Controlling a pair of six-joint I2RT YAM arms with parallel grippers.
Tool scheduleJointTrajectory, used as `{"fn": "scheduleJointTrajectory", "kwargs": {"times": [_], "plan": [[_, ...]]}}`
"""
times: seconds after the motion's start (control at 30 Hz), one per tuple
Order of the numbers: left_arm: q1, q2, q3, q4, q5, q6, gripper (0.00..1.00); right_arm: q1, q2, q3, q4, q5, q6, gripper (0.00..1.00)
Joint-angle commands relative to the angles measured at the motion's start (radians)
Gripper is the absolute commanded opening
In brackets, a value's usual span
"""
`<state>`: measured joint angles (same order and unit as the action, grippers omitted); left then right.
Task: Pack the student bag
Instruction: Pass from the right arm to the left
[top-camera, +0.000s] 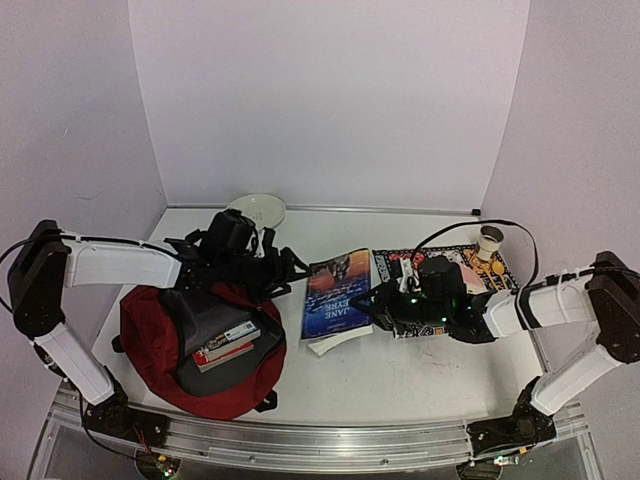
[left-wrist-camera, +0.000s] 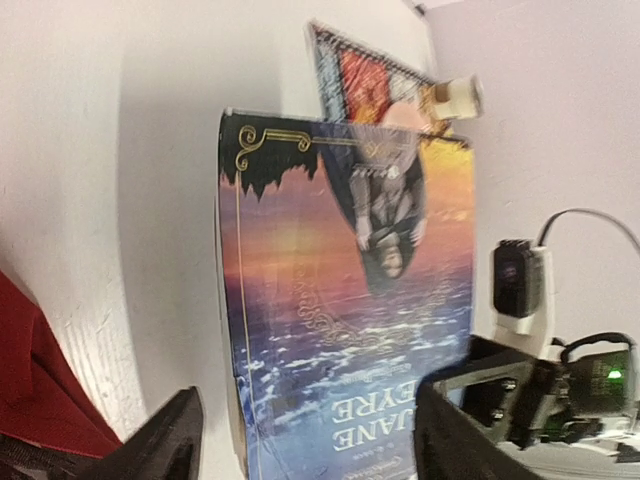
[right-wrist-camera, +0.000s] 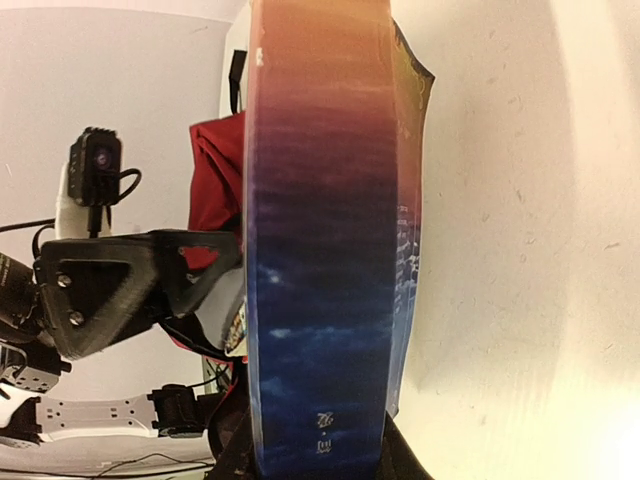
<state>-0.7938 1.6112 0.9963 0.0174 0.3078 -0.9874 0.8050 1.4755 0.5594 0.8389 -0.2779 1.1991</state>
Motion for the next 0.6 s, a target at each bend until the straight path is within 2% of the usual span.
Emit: {"fn": "scheduleJointTrajectory", "kwargs": {"times": [0.0, 0.23, 0.57], "plan": [[0.046, -0.091, 0.044, 0.027, 0.044, 0.021, 0.81, -0.016, -0.13, 0.094, 0.148, -0.042, -0.053, 0.0], [0.059, -0.125, 0.076, 0.028, 0.074, 0.015, 0.94, -0.023, -0.165, 0.192, 0.133, -0.08, -0.067, 0.0], [0.072, -0.14, 0.074, 0.144, 0.161, -0.064, 0.97, -0.024, -0.196, 0.319, 0.138, -0.124, -0.079, 0.0]]}}
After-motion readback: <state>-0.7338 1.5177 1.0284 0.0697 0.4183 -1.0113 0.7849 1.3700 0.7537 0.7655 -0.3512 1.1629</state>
